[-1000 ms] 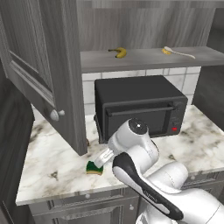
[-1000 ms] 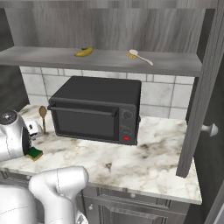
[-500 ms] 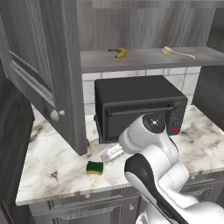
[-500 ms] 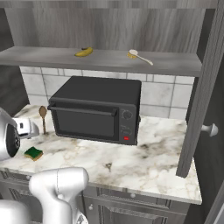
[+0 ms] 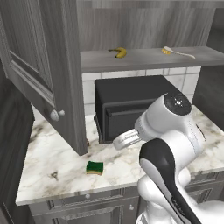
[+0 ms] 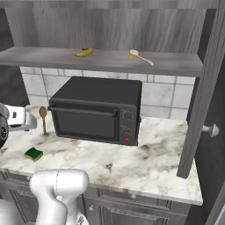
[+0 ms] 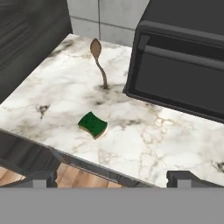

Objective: Pick the sponge and dish brush from the cabinet and place them on the counter.

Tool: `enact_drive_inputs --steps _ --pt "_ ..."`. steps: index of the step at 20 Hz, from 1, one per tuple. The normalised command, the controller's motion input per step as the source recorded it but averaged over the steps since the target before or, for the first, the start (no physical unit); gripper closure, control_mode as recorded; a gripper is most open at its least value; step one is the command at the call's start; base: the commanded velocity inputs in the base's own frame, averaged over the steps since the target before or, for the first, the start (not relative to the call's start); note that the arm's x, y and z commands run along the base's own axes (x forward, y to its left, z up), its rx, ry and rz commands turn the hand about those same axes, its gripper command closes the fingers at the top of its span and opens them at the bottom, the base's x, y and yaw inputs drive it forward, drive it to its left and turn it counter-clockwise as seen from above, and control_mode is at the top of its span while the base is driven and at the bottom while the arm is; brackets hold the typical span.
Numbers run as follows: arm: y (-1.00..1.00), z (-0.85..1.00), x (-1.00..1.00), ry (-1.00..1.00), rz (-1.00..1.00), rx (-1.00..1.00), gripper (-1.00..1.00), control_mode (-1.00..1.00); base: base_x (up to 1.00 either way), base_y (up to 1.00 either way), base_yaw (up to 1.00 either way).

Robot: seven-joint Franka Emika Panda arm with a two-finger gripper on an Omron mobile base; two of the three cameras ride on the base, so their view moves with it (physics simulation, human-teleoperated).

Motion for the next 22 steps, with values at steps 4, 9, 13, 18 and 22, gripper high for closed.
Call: enact_drive_inputs --steps 4,9,13,18,22 --pt "-0.33 0.57 -0.29 0.0 -0.11 0.0 -1.0 -1.0 0.0 0.0 0.0" --pt "-0.45 0.41 -0.31 0.0 -0.08 0.01 -1.0 -1.0 0.0 0.0 0.0" --pt "-0.44 0.16 -0.39 0.0 -0.01 0.1 -1.0 -1.0 0.0 0.0 0.0" --pt "-0.13 0.05 -0.38 -0.12 0.0 0.05 -1.0 -1.0 0.0 0.0 0.0" --pt "0.0 0.01 -0.34 -0.09 0.0 0.0 -1.0 -1.0 0.0 0.0 0.0"
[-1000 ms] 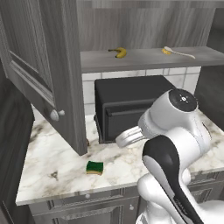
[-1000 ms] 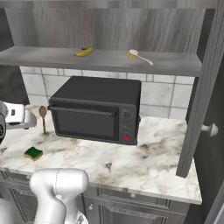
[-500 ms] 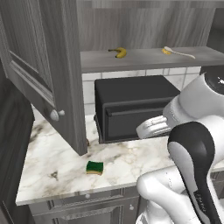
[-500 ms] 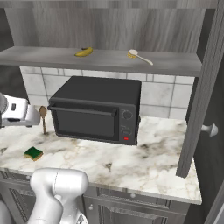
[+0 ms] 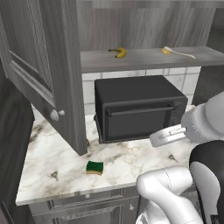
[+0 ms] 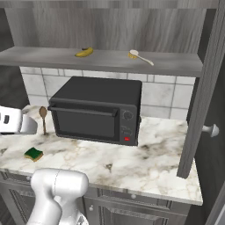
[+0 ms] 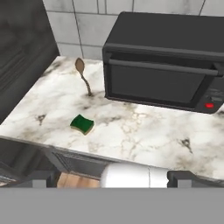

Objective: Pick the sponge and dish brush from the cabinet and place them on the counter.

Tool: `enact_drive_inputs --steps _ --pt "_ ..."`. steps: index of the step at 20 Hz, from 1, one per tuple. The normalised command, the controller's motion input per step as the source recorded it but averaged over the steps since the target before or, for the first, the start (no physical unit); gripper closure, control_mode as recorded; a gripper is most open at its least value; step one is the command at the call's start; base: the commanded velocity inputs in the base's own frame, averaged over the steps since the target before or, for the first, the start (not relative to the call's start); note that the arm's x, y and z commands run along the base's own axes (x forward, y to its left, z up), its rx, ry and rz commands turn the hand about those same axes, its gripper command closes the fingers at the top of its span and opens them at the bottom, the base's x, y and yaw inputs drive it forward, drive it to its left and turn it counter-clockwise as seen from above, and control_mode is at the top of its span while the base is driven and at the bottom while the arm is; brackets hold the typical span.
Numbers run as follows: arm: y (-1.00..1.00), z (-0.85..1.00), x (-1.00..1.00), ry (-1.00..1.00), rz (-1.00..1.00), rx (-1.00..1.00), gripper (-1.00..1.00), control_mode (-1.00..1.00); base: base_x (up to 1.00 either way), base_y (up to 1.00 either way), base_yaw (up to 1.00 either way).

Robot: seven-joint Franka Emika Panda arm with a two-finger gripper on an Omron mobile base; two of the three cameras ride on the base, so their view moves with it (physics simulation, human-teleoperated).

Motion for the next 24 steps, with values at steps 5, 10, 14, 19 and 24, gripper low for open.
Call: enact_drive_inputs --steps 5,10,14,19,24 --pt "-0.2 0.29 -0.39 -0.1 0.0 -0.07 -1.0 -1.0 0.0 0.0 0.0" --pt "-0.42 0.5 -0.22 -0.01 -0.03 0.0 -1.0 -1.0 0.0 0.0 0.0" --pt "-0.38 0.3 -0.19 -0.05 -0.04 -0.03 -1.0 -1.0 0.0 0.0 0.0" --pt "-0.19 0.03 -0.39 -0.13 -0.04 -0.07 -1.0 -1.0 0.0 0.0 0.0" --pt "-0.05 0.16 -0.3 -0.09 -0.07 -0.03 -1.0 -1.0 0.0 0.0 0.0"
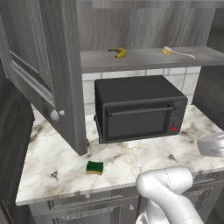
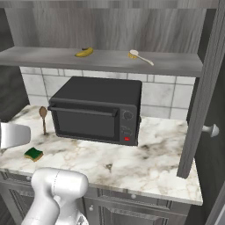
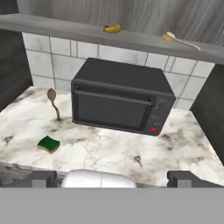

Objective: Pick the sponge and dish brush from the cabinet and place them on the counter.

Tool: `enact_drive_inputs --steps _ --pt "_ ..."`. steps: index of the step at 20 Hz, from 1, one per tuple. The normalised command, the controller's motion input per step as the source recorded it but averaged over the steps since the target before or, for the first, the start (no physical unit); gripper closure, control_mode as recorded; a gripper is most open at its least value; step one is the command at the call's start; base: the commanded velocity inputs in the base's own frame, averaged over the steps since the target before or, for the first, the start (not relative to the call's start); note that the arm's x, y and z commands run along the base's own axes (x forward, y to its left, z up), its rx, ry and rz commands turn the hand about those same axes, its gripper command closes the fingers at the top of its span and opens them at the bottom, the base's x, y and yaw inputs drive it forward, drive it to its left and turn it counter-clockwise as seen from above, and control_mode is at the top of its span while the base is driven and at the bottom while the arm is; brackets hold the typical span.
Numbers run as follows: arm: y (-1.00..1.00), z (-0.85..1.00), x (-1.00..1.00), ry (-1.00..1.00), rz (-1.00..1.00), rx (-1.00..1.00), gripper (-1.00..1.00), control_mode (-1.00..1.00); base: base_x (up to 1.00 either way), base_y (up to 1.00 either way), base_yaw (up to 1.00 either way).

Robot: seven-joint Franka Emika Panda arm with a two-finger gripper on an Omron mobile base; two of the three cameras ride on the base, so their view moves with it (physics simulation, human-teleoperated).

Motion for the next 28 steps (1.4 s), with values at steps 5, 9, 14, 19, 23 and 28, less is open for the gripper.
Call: enact_drive_inputs --steps 5,9,14,19,23,28 --pt "-0.25 0.46 -0.02 -0.02 -0.08 -0.02 -1.0 -1.0 0.0 0.0 0.0" --pt "-0.3 0.32 0.01 0.0 -0.02 0.0 -1.0 -1.0 0.0 0.0 0.0" --pt "-0.25 0.13 0.01 -0.02 0.0 0.0 -1.0 -1.0 0.0 0.0 0.0" --pt "-0.12 0.17 0.12 -0.08 0.0 0.0 -1.0 -1.0 0.0 0.0 0.0" --pt "-0.22 0.09 0.27 -0.07 0.0 0.0 -1.0 -1.0 0.0 0.0 0.0" --pt "-0.24 0.01 0.31 -0.07 0.0 0.0 -1.0 -1.0 0.0 0.0 0.0"
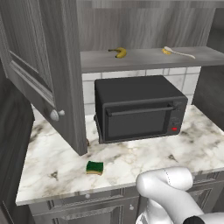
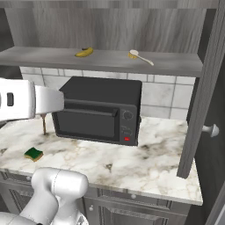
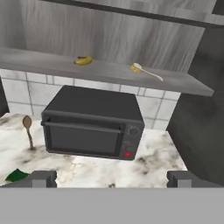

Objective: Pick the sponge and dish brush from the cabinet and place them on the counter.

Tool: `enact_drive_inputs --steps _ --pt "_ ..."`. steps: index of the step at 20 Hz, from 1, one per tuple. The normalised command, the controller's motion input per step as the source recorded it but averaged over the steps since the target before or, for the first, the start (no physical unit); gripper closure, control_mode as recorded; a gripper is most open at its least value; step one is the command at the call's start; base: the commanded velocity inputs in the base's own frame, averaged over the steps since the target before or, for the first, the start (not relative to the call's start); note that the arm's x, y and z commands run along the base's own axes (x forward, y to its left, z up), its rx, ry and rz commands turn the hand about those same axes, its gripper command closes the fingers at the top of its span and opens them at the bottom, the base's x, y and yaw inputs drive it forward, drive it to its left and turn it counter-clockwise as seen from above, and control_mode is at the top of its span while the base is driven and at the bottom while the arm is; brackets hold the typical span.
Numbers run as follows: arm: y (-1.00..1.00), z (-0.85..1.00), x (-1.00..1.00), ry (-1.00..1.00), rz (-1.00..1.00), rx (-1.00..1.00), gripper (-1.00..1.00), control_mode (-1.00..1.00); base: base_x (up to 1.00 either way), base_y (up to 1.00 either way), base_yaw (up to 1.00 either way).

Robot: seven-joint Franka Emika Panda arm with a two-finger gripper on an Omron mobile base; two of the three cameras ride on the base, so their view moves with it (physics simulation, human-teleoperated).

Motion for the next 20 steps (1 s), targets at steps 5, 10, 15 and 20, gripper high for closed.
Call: enact_drive_inputs --steps 5,10,15,20 --pt "-0.12 0.16 0.31 -0.08 0.0 0.0 -1.0 -1.0 0.0 0.0 0.0" --pt "0.0 0.29 0.36 -0.06 0.0 -0.01 -1.0 -1.0 0.0 0.0 0.0" --pt "-0.01 0.28 0.32 0.0 0.0 0.0 -1.0 -1.0 0.0 0.0 0.0" --pt "-0.01 0.02 0.33 0.0 0.0 0.0 -1.0 -1.0 0.0 0.0 0.0"
